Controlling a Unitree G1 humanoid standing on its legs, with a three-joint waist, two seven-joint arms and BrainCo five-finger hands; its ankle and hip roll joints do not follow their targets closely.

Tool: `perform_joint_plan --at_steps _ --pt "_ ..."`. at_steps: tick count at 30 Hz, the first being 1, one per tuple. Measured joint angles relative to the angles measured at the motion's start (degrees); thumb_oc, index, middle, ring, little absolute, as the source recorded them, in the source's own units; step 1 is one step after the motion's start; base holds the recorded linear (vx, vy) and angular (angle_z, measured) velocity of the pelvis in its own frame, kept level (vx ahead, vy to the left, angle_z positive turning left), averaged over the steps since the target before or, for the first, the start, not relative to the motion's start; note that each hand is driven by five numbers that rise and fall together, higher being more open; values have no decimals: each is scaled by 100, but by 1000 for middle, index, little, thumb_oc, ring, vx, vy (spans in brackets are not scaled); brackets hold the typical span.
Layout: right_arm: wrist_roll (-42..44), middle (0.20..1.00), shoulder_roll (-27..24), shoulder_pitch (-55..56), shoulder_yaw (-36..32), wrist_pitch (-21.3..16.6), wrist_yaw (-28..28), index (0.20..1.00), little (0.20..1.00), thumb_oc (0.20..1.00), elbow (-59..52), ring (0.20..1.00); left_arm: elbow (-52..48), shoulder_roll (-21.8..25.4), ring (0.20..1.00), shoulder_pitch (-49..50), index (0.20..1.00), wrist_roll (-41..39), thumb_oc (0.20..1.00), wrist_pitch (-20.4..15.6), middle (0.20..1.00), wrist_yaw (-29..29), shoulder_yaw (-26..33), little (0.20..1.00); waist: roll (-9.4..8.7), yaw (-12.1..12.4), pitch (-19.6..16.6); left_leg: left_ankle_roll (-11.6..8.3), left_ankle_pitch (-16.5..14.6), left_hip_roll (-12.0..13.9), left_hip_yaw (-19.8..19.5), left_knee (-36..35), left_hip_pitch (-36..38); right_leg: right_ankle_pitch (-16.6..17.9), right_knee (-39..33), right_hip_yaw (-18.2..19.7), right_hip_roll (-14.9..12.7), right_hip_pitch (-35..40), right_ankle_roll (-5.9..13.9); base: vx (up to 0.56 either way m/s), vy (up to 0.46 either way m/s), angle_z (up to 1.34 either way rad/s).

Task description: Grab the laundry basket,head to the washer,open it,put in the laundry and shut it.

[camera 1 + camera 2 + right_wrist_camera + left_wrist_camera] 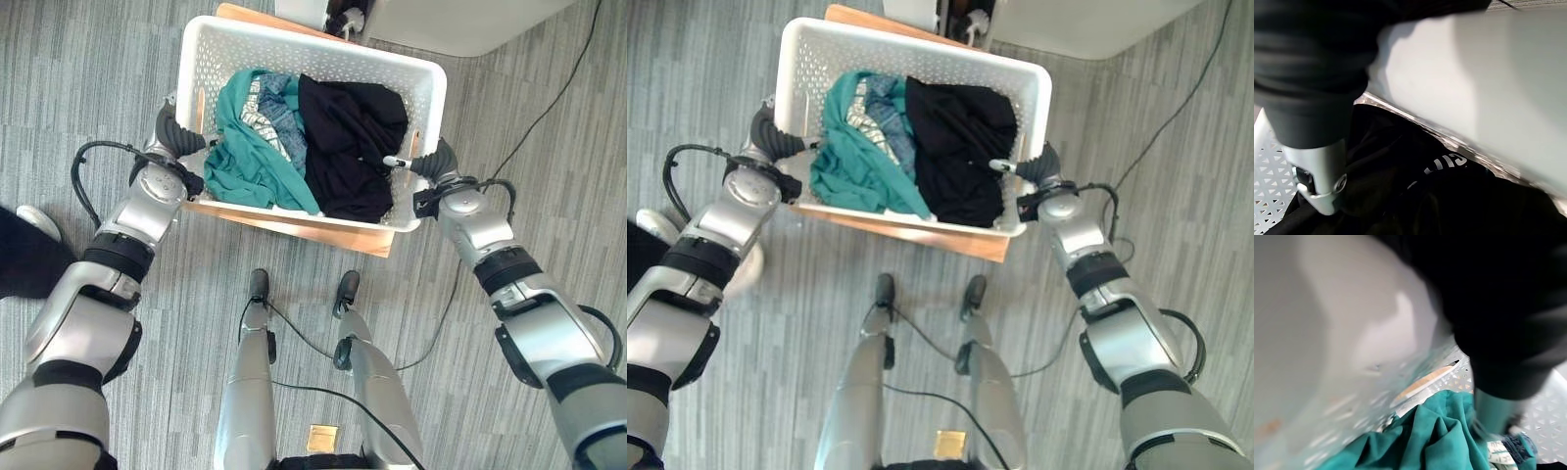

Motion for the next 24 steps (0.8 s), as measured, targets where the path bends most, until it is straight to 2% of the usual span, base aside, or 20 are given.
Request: perform_joint_plan --at_steps 1,2,6,11,19,23,24 --pt "1 247 -50 -80 144 -5 4 247 247 247 25 247 73 46 200 -122 200 -2 200 -22 200 -9 -91 200 -27 10 -16 0 0 2 -3 0 -39 -4 38 21 -5 -70 -3 0 0 0" --pt "-4 200 -82 -131 202 -5 5 200 200 200 37 200 84 97 200 -210 200 -1 200 -21 200 -29 -137 200 -29 -8 -18 0 1 2 -5 15 -98 -3 42 18 -3 -112 -2 0 0 0" --pt "-14 200 -244 -343 398 -37 0 200 200 200 38 200 146 269 200 -587 200 86 200 -48 200 -41 -423 200 -83 -20 -39 2 1 7 -3 125 -363 -3 161 45 -10 -383 -2 -2 -1 -1" --pt "-13 200 -313 -365 401 -163 -58 200 200 200 -108 200 19 409 200 -845 200 125 200 -59 200 -17 -396 200 -221 -50 -118 -9 5 22 -41 230 -689 -5 256 45 -7 -693 0 42 -23 1" --pt "-25 200 -748 466 146 -152 -117 200 200 200 -1263 200 -921 612 200 -327 200 436 200 8 200 22 12 200 -270 19 -147 22 17 44 -18 245 -730 0 260 44 38 -730 -11 -20 -3 0" --pt "-61 200 -820 695 102 -116 -111 200 200 200 -1463 200 -1119 685 200 -240 200 629 200 59 200 -3 -37 200 -271 14 -137 23 -79 52 -34 360 -678 -34 288 29 41 -631 -19 -19 6 0" --pt "-72 200 -988 823 77 -89 -39 200 200 200 -1678 200 -1397 853 200 -154 200 753 200 69 200 -72 -69 200 -263 26 -131 35 -90 46 -18 361 -667 -34 295 41 31 -630 -19 0 0 0"
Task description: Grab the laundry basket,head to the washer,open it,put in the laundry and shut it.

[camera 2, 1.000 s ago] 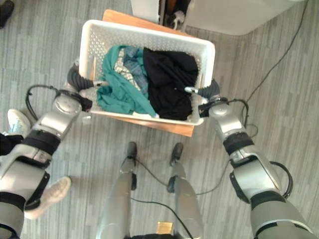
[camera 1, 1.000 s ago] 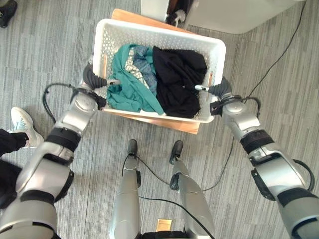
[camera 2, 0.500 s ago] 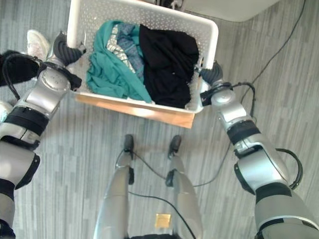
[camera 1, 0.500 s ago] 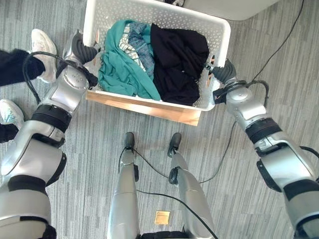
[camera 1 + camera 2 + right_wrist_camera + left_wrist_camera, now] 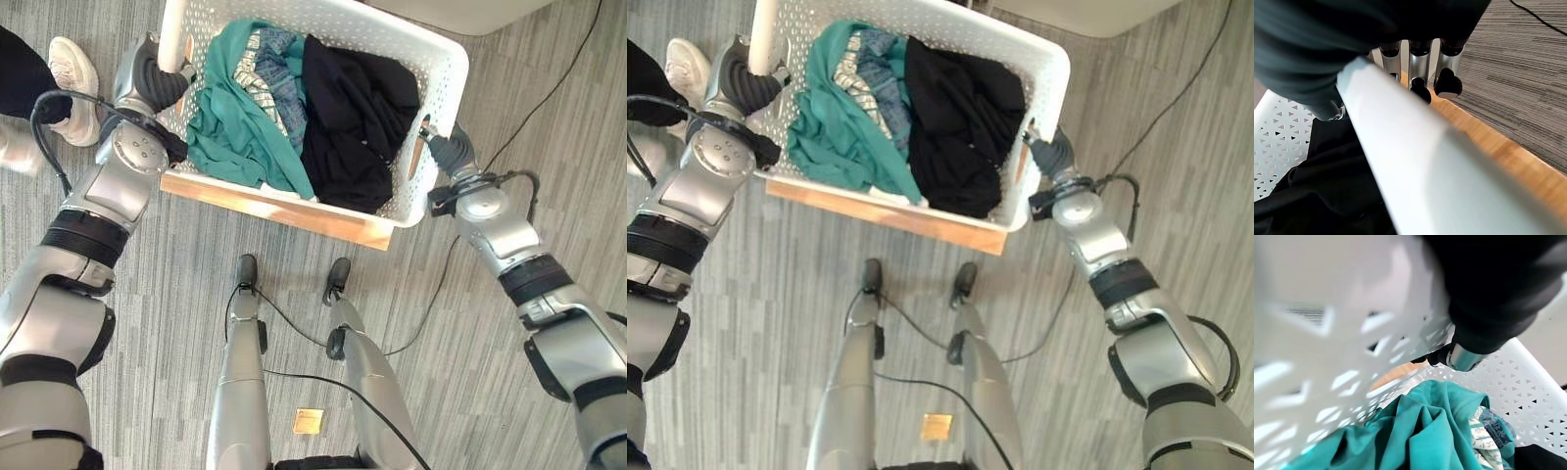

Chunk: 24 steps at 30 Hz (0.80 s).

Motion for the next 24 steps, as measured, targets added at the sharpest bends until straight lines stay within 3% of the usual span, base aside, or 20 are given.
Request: perform_joint_plan --at_steps 7,12,24 --pt "-46 200 -276 657 -50 25 469 200 200 200 -216 200 -428 439 200 492 200 591 200 -62 200 -493 -482 200 -5 37 88 46 -58 -44 34 -99 652 -16 -58 41 -46 604 21 6 0 0" --pt "-28 200 -534 917 2 248 869 200 200 200 -159 200 -978 731 200 763 200 669 200 -134 200 -931 -792 200 0 112 99 45 -84 -37 86 -206 1169 -94 -82 108 -47 1064 56 41 2 -4" --pt "232 200 -764 1222 -263 391 1052 200 200 200 -161 200 -1161 554 200 834 200 615 200 -173 200 -1376 -926 200 19 10 103 24 -107 -27 177 -482 2068 -170 -117 189 -44 1800 66 40 -19 -3"
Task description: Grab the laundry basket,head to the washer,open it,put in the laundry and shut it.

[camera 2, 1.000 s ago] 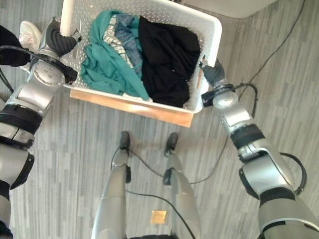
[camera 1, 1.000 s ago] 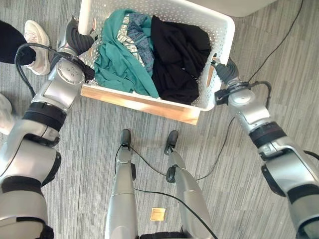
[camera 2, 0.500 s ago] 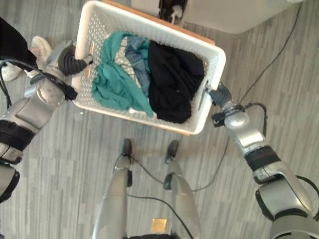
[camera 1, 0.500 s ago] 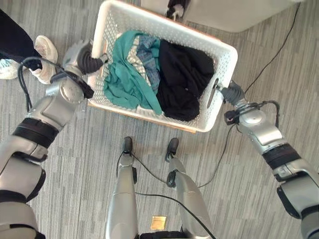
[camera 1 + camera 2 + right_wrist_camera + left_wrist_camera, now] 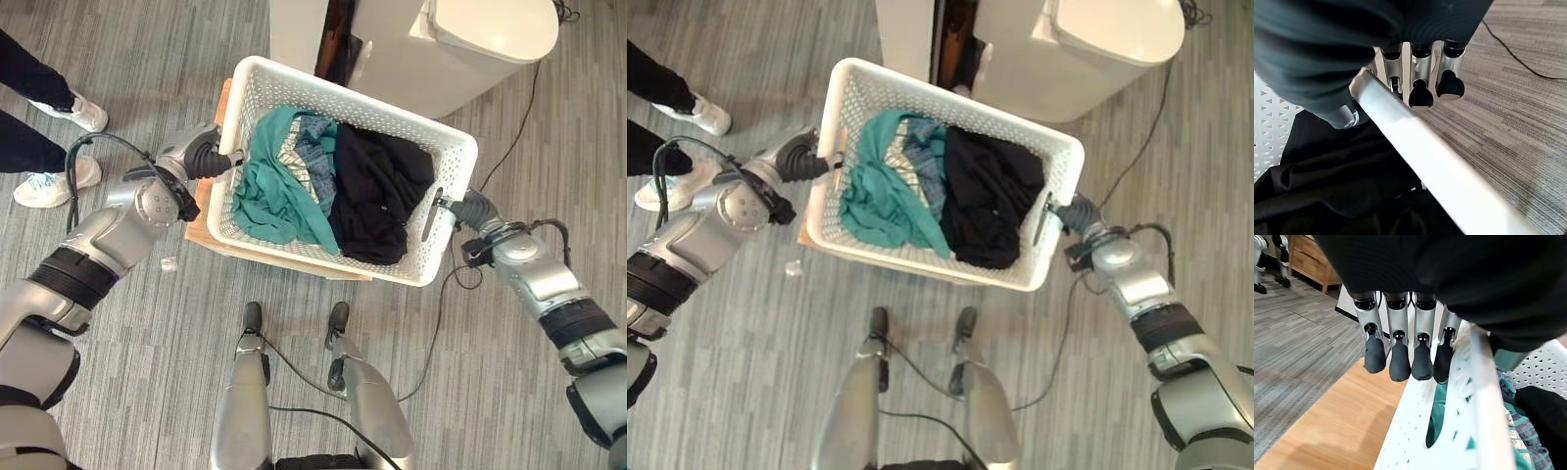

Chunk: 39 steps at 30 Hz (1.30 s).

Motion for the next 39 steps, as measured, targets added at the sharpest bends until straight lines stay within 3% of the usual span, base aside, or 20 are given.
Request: perform_joint_plan --at_steps 3,11,16,25,31,35,39 --pt "7 200 -23 132 -217 2 3 200 200 200 -14 200 17 -156 200 -31 200 1 200 4 200 1 -40 200 21 -19 -1 3 3 -8 8 -45 79 -9 -2 1 -5 48 -1 34 -13 0" --pt "69 200 -419 800 -720 69 28 200 200 200 -51 200 489 -1151 200 -253 200 64 200 155 200 -6 -419 200 277 -62 -21 3 26 -16 11 -275 516 -114 6 -7 -19 382 22 45 -40 1" --pt "70 200 -578 1044 -917 89 49 200 200 200 -63 200 586 -1547 200 -285 200 187 200 176 200 -44 -460 200 472 -293 -89 -1 28 8 24 -399 755 -187 5 2 -3 553 28 26 -59 -2" --pt "74 200 -899 1443 -1230 121 163 200 200 200 -115 200 819 -1948 200 -369 200 225 200 182 200 -131 -595 200 813 -451 -272 -32 72 54 147 -593 916 -202 -18 95 38 567 24 8 -55 -6" --pt "122 200 -951 2072 -1625 121 287 200 200 200 -309 200 836 -2136 200 -383 200 245 200 182 200 -226 -754 200 838 -597 -285 -50 94 91 177 -706 1125 -225 -81 115 97 731 20 13 -73 -3" --pt "120 200 -987 2514 -1896 121 397 200 200 200 -497 200 835 -2233 200 -395 200 275 200 174 200 -241 -834 200 945 -650 -350 -59 94 120 178 -753 1207 -264 -83 119 114 790 8 0 -72 -3" --pt "135 200 -995 2665 -1958 121 426 200 200 200 -524 200 840 -2309 200 -396 200 292 200 175 200 -256 -832 200 979 -658 -373 -94 83 224 356 -790 1352 -276 -76 293 216 800 -28 -17 -121 -27"
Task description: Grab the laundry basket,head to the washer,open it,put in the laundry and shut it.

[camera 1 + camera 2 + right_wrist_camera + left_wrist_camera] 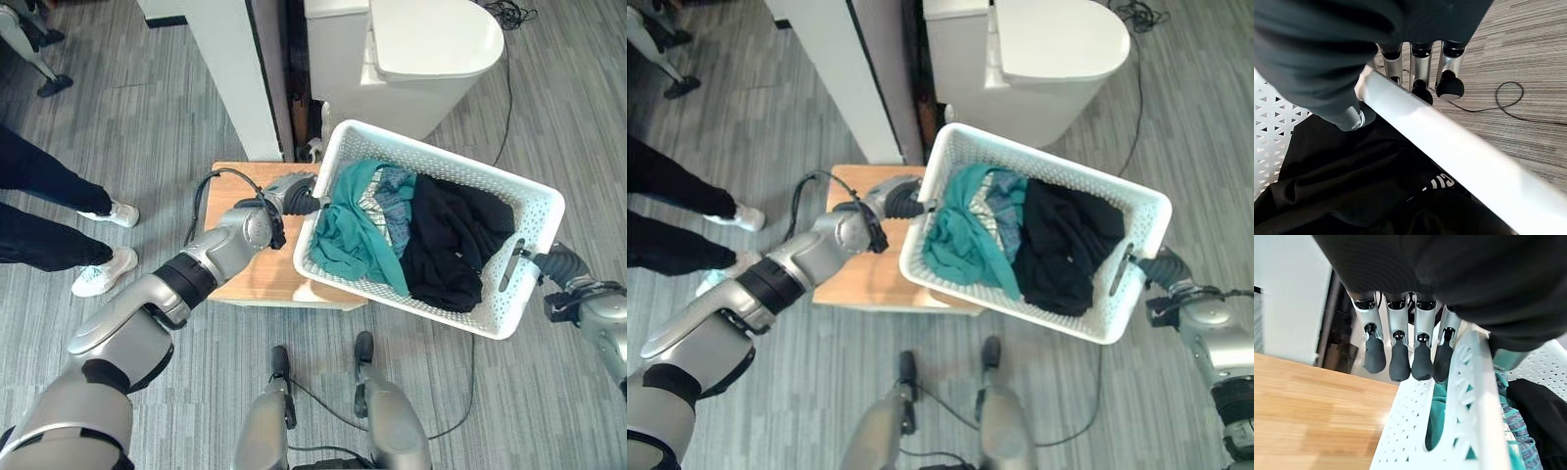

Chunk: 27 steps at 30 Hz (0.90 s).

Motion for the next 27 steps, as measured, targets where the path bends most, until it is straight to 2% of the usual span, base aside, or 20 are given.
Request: perform_joint_plan --at_steps 2,8,9,11,12,13,14,15,17,20,21,22,23,24,25,26,27 --pt "55 200 -1 59 -77 0 45 200 200 200 1 200 29 -42 200 -3 200 0 200 0 200 -97 -1 200 1 -31 -1 -21 -14 106 122 -3 162 8 -17 87 113 93 -60 -48 -148 -31" --pt "95 200 -41 323 -448 -1 77 200 200 200 -24 200 260 -406 200 -162 200 93 200 -4 200 -149 -5 200 41 -162 -66 -85 13 292 115 192 293 -114 77 161 305 201 -243 -57 -42 -9" --pt "96 200 -53 330 -457 0 72 200 200 200 -14 200 386 -512 200 -222 200 128 200 -4 200 -150 -6 200 -3 -158 -55 -138 32 258 107 444 212 -146 176 204 284 185 -337 -115 30 -24" --pt "95 200 -92 356 -454 0 71 200 200 200 -26 200 634 -603 200 -240 200 152 200 -3 200 -149 -40 200 -106 -74 -106 -172 21 144 -124 967 85 -225 300 372 128 183 -350 -114 91 -38" --pt "95 200 -137 451 -475 -9 51 200 200 200 -35 200 685 -704 200 -240 200 156 200 -6 200 -151 -47 200 -149 -112 -198 -114 -268 12 -435 1751 -144 -233 308 398 29 141 -344 -119 121 -38" --pt "96 200 -133 488 -452 -5 22 200 200 200 -38 200 665 -703 200 -241 200 160 200 -7 200 -151 -52 200 -122 -178 -289 -88 -464 -190 -760 2246 -233 -176 311 520 89 95 -235 -107 188 -80" --pt "101 200 -139 538 -443 -4 38 200 200 200 -105 200 679 -657 200 -237 200 161 200 -20 200 -152 -46 200 -140 -39 -408 -104 -802 -486 -1360 2901 -213 -167 398 805 74 -61 -252 -83 175 -78" --pt "101 200 -133 587 -440 6 56 200 200 200 -194 200 690 -664 200 -240 200 163 200 -17 200 -147 -36 200 -48 -129 -509 -98 -1011 -535 -1370 3041 -140 -97 404 869 141 -100 -163 -122 244 -79" --pt "104 200 -105 615 -414 41 79 200 200 200 -196 200 821 -710 200 -300 200 169 200 -30 200 -135 -25 200 -33 -278 -536 -69 -1325 -520 -1467 2997 -2 -51 459 946 199 -140 -157 -108 186 -38" --pt "99 200 -94 625 -431 79 54 200 200 200 -140 200 936 -819 200 -270 200 206 200 -36 200 -145 -68 200 -81 -351 -646 72 -1820 -556 -1273 2305 389 22 666 1311 220 -436 3 -249 267 -51" --pt "100 200 -75 622 -431 92 -17 200 200 200 -83 200 949 -884 200 -295 200 213 200 -35 200 -131 -78 200 -77 -506 -719 231 -1982 -618 -1189 1879 469 174 659 1384 136 -588 122 -281 234 -20" --pt "99 200 -52 604 -430 92 -42 200 200 200 -16 200 988 -930 200 -323 200 215 200 -40 200 -122 -87 200 -121 -520 -727 238 -2070 -683 -1116 1646 577 194 672 1447 86 -669 218 -192 148 -20" --pt "98 200 68 610 -441 96 -56 200 200 200 30 200 1090 -996 200 -298 200 215 200 -38 200 -102 -141 200 -264 -503 -771 302 -1990 -887 -1004 1723 524 342 600 1615 -61 -709 316 -265 224 -34" --pt "91 200 140 606 -439 104 -64 200 200 200 58 200 1143 -975 200 -291 200 215 200 -13 200 -103 -231 200 -322 -474 -803 395 -1999 -1017 -952 1723 514 412 459 1698 -157 -685 392 -254 240 -40" --pt "64 200 282 689 -416 104 -47 200 200 200 66 200 1222 -967 200 -255 200 216 200 -46 200 -120 -327 200 -443 -503 -907 579 -1952 -1345 -842 1901 397 490 221 1764 -426 -678 505 -298 282 -42" --pt "36 200 349 686 -406 123 -52 200 200 200 88 200 1255 -966 200 -280 200 217 200 -35 200 -118 -365 200 -441 -483 -917 795 -1918 -1424 -838 1861 377 372 157 1750 -545 -691 495 -170 164 -36" --pt "36 200 369 722 -363 141 -46 200 200 200 80 200 1285 -971 200 -293 200 219 200 -35 200 -121 -380 200 -426 -496 -923 851 -1836 -1484 -746 1787 353 66 254 1734 -648 -803 627 -162 151 -35"
